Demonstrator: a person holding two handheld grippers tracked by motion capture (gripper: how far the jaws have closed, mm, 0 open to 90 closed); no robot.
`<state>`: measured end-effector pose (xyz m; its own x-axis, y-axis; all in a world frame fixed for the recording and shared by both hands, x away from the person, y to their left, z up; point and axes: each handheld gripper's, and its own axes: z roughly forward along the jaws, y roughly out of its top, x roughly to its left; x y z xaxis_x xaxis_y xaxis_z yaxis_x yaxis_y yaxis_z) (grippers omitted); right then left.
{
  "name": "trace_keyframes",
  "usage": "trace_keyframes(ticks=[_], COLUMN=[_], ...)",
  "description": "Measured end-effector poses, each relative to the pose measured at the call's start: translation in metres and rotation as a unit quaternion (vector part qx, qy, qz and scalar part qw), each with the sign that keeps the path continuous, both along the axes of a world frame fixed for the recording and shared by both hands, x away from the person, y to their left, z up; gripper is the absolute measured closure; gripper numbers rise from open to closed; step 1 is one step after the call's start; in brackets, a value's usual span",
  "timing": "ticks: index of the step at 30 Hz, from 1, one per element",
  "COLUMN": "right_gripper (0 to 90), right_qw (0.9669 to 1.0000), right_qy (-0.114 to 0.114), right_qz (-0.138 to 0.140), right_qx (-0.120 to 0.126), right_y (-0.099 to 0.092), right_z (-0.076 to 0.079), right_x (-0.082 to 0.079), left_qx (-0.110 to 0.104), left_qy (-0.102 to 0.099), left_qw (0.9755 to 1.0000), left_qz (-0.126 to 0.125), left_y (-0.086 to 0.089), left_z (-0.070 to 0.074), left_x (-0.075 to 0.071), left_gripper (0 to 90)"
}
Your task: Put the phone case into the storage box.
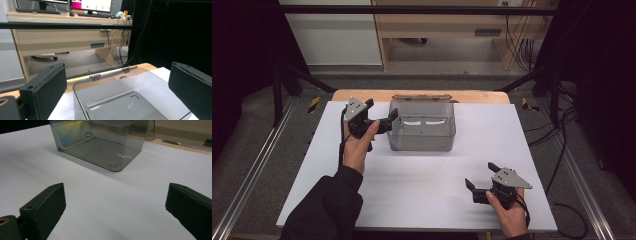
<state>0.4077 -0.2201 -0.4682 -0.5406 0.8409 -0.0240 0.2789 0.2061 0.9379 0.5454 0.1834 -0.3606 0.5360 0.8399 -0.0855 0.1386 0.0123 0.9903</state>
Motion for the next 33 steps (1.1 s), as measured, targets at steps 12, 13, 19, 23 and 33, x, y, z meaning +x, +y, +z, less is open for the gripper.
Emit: trace_keyframes(ticks=[12, 13, 19, 23, 33], right_gripper=[3.3, 3.3, 3.3, 3.3, 3.3], right_qw=[1.0, 1.0, 1.0, 1.0, 1.0], right_qy=[0.001, 0.001, 0.001, 0.001, 0.002], right_qz=[0.002, 0.002, 0.003, 0.004, 0.005], right_qx=[0.003, 0.003, 0.004, 0.004, 0.004], right_y=[0.0, 0.0, 0.0, 0.0, 0.0], right_z=[0.0, 0.0, 0.0, 0.0, 0.0], right_x=[0.0, 0.0, 0.0, 0.0, 0.0], left_qx=[-0.005, -0.005, -0.009, -0.011, -0.016], left_qy=[-0.006, -0.006, -0.007, -0.008, -0.011], left_qw=[1.0, 1.0, 0.9999, 0.9999, 0.9998], left_qz=[-0.001, -0.001, 0.002, 0.004, 0.01], left_y=[0.009, 0.01, 0.016, 0.021, 0.033], left_z=[0.005, 0.005, 0.007, 0.008, 0.011], left_x=[-0.003, -0.003, -0.005, -0.006, -0.006], left_gripper=[1.5, 1.5, 1.4, 1.3, 1.3])
